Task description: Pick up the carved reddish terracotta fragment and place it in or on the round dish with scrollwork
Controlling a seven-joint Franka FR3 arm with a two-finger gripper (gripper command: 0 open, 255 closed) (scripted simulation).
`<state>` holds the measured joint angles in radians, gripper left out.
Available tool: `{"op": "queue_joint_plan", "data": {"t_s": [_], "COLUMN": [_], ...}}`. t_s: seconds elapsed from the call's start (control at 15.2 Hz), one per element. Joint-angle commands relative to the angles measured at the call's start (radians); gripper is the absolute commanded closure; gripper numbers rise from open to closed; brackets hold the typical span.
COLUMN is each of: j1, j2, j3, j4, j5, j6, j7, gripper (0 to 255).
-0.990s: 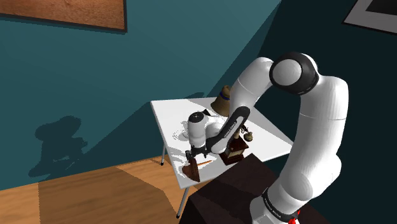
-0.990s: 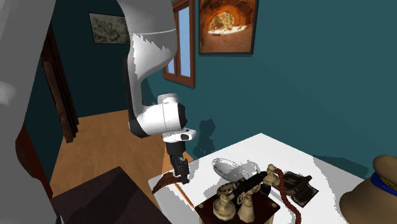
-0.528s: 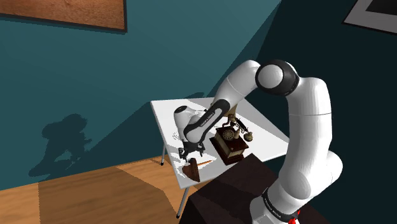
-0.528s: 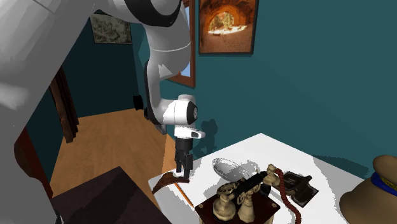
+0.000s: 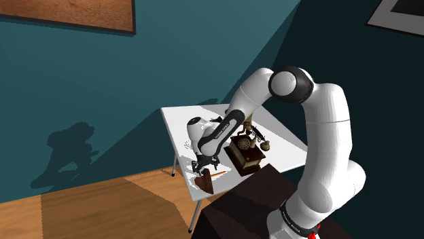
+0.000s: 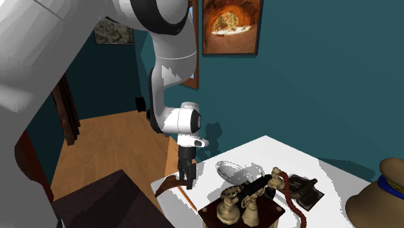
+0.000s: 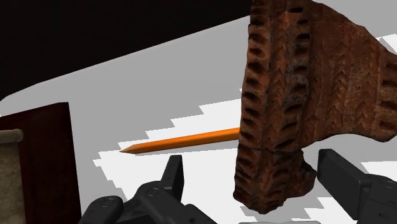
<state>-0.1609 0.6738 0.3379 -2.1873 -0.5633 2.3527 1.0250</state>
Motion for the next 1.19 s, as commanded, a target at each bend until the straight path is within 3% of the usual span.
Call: {"op": "queue_joint_plan", "data": {"t_s": [0.0, 0.13, 0.2, 0.79, 1.12], "j1": [0.0, 0.0, 0.0, 0.0, -0.022], "j2": [0.0, 0.0, 0.0, 0.0, -0.069], "j3": [0.0, 0.0, 0.0, 0.0, 0.03], "j4": [0.0, 0.0, 0.0, 0.0, -0.029], "j5": [0.0, 0.0, 0.0, 0.0, 0.034], "j6": [0.001, 0.0, 0.0, 0.001, -0.036], "j7": [0.0, 0.0, 0.0, 0.0, -0.025], "gripper": [0, 0, 255, 255, 255]}}
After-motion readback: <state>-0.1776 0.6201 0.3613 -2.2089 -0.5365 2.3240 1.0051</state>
